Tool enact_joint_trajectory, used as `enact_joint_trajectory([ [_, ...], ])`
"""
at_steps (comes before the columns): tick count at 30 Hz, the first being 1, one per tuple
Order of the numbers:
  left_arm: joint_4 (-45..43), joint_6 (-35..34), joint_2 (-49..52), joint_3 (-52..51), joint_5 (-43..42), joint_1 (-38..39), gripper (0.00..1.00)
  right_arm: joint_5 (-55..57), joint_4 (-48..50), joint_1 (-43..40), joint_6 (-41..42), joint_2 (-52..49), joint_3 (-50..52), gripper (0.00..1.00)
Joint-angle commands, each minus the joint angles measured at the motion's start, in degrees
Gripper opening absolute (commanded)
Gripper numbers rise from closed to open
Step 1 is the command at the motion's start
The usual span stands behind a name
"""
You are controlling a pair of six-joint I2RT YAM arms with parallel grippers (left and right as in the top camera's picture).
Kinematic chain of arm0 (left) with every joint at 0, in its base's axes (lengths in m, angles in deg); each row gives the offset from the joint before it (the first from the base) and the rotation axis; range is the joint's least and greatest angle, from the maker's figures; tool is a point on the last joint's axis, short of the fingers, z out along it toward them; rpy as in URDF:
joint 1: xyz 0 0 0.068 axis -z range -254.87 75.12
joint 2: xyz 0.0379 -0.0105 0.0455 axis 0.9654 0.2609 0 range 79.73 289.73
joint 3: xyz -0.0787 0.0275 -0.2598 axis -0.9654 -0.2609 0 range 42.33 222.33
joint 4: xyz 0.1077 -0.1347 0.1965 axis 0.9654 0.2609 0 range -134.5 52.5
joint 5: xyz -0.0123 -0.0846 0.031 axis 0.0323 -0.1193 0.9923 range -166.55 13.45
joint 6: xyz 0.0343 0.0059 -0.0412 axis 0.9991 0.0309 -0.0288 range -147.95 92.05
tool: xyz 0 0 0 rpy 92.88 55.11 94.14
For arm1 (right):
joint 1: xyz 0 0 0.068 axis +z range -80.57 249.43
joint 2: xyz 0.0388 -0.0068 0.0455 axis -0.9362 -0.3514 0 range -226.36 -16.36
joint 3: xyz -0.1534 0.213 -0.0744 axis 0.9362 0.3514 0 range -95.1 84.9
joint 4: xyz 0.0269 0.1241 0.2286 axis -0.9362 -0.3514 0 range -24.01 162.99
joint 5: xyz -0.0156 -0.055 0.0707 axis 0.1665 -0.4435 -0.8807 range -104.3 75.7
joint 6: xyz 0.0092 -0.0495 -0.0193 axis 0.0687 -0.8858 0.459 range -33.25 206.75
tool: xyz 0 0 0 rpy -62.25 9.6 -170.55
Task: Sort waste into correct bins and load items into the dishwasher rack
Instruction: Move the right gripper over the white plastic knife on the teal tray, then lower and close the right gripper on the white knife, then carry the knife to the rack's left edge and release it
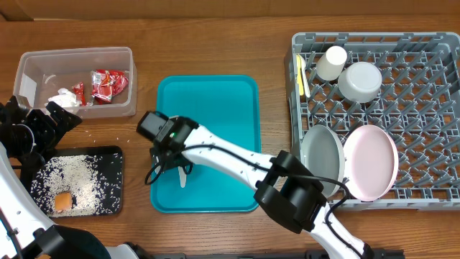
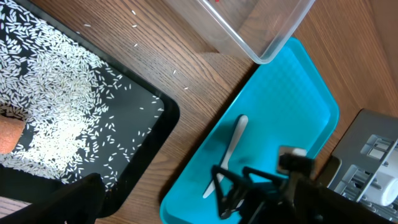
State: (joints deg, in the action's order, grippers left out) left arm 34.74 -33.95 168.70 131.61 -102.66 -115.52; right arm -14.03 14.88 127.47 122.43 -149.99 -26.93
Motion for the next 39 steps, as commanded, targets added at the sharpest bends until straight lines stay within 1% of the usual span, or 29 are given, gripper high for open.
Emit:
enact_joint_trajectory([
  [1, 0.0, -0.4, -0.1, 0.1, 0.0, -0.2, 1.0, 1.4, 0.5, 1.1, 1.7, -0.1, 1.4, 0.89],
  [6, 0.0, -0.4, -0.1, 0.1, 0.0, -0.2, 1.0, 2.3, 1.3, 1.1, 1.9, -0.1, 3.0, 0.88],
  [9, 0.0, -0.4, -0.1, 0.1, 0.0, -0.2, 1.0, 2.3, 2.8, 1.1, 1.9, -0.1, 5.0, 0.82],
  [11, 0.0, -0.4, -0.1, 0.1, 0.0, -0.2, 1.0, 2.3, 3.3, 1.0, 1.9, -0.1, 5.7, 0.76],
  [15, 0.0, -0.4, -0.1, 0.1, 0.0, -0.2, 1.0, 3.0, 3.4, 1.0, 1.9, -0.1, 5.7, 0.54],
  [17, 0.0, -0.4, -0.1, 0.1, 0.0, -0.2, 1.0, 3.7, 3.4, 1.0, 1.9, -0.1, 5.7, 0.44],
  [23, 0.0, -0.4, -0.1, 0.1, 0.0, -0.2, 1.0, 5.2, 2.6, 0.4, 1.8, -0.1, 5.7, 0.25],
  [28, 0.0, -0.4, -0.1, 0.1, 0.0, -0.2, 1.0, 5.3, 1.9, -2.0, 0.3, -0.1, 5.7, 0.21],
  [29, 0.0, -0.4, -0.1, 0.1, 0.0, -0.2, 1.0, 5.3, 1.5, -2.9, 0.1, -0.1, 5.7, 0.19],
  [34, 0.0, -0.4, -0.1, 0.1, 0.0, -0.2, 1.0, 5.3, 0.0, -7.2, -1.7, -0.1, 5.7, 0.14],
  [37, 0.0, -0.4, -0.1, 0.1, 0.0, -0.2, 1.0, 5.3, -0.8, -9.3, -1.7, -0.1, 5.7, 0.14],
  [39, 0.0, -0.4, -0.1, 0.1, 0.0, -0.2, 1.0, 5.2, -1.1, -10.3, -2.6, -0.1, 5.6, 0.12],
])
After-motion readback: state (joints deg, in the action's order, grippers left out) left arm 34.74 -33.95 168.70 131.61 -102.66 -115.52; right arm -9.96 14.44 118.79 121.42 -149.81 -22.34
